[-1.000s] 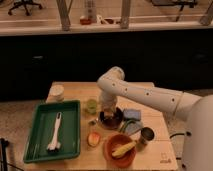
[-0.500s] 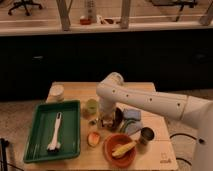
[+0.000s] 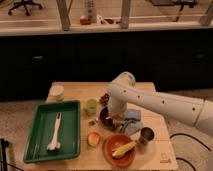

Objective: Wipe purple bowl with eraser

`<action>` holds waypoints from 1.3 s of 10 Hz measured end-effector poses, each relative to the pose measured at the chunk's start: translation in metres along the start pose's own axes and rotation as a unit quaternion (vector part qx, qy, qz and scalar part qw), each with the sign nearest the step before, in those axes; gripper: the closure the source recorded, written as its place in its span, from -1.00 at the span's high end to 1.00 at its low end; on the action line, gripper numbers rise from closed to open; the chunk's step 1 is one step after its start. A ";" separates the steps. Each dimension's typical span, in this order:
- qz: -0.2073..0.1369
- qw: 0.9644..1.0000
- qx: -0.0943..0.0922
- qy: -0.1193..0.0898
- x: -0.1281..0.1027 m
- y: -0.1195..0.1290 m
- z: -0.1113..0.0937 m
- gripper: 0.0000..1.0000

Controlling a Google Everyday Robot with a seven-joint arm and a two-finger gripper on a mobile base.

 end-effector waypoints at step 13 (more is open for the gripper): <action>-0.012 1.000 0.011 -0.011 0.033 -0.055 0.020 -1.00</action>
